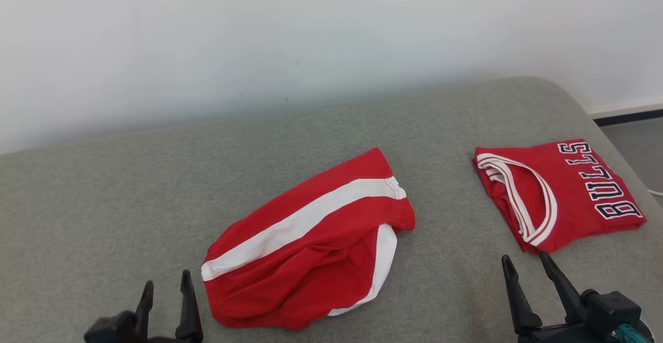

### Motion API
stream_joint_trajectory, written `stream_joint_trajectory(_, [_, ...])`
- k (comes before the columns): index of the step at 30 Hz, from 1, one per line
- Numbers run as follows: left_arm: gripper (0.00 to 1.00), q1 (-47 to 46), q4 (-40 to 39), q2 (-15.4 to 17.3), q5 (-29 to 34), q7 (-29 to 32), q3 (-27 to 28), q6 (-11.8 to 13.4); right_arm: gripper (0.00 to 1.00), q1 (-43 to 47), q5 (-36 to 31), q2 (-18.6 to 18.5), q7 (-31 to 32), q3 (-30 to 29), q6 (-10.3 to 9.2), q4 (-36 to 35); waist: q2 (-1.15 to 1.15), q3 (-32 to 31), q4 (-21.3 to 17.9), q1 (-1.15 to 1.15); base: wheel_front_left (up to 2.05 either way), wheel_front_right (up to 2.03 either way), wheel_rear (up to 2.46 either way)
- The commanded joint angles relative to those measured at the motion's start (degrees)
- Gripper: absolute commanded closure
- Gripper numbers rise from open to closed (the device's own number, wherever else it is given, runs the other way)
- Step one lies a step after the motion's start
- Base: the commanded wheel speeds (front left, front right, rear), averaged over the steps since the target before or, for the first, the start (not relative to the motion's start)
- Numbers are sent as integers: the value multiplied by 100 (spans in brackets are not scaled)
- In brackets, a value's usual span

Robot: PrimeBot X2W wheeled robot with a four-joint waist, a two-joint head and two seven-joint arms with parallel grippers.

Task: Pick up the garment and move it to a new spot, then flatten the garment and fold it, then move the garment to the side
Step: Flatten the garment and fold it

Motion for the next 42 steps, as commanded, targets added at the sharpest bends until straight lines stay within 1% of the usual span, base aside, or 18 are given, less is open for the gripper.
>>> stream_joint_trajectory(1, [0, 209, -191, -47, 221, -49, 136, 44, 0, 76, -33, -9, 9, -33, -14, -32, 0, -63, 99, 0, 0, 0, 0])
stream_joint_trajectory(4, [0, 558, -736, -244, 683, -48, 507, -88, 0, 79, -43, 3, 11, -102, -14, -54, 0, -102, 239, 0, 0, 0, 0])
stream_joint_trajectory(7, [0, 900, -1115, -385, 1242, -51, 815, -353, 0, 78, -56, 48, 8, -113, -14, -64, 0, -141, 367, 0, 0, 0, 0])
stream_joint_trajectory(8, [0, 900, -1115, -385, 1242, -51, 815, -353, 0, 78, -56, 48, 8, -113, -14, -64, 0, -141, 367, 0, 0, 0, 0])
stream_joint_trajectory(11, [0, 1195, -1326, -582, 1696, -51, 1097, -581, 0, 62, -49, 55, 4, -106, -14, -43, 0, -167, 473, 0, 0, 0, 0])
stream_joint_trajectory(13, [0, 1369, -1377, -658, 1927, -52, 1277, -737, 0, 59, -62, 80, 1, -107, -14, -33, 0, -182, 539, 0, 0, 0, 0])
stream_joint_trajectory(18, [0, 1590, -1360, -830, 2277, -52, 1699, -1185, 0, 125, -82, 130, -47, -154, -14, 44, 0, -201, 668, 0, 0, 0, 0])
stream_joint_trajectory(23, [0, 1685, -1230, -947, 2520, -53, 1966, -1482, 0, 202, -41, 163, -121, -257, -14, 180, 0, -236, 734, 0, 0, 0, 0])
stream_joint_trajectory(31, [0, 1720, -1124, -1052, 2670, -53, 2245, -1675, 0, 169, -54, 186, -198, -319, -14, 312, 0, -296, 744, 0, 0, 0, 0])
stream_joint_trajectory(37, [0, 1669, -1106, -1092, 2732, -53, 2247, -1772, 0, 121, -82, 216, -210, -302, -14, 330, 0, -302, 754, 0, 0, 0, 0])
stream_joint_trajectory(42, [0, 1628, -1016, -1104, 2778, -53, 2216, -1789, 0, 114, -78, 226, -188, -264, -14, 339, 0, -288, 746, 0, 0, 0, 0])
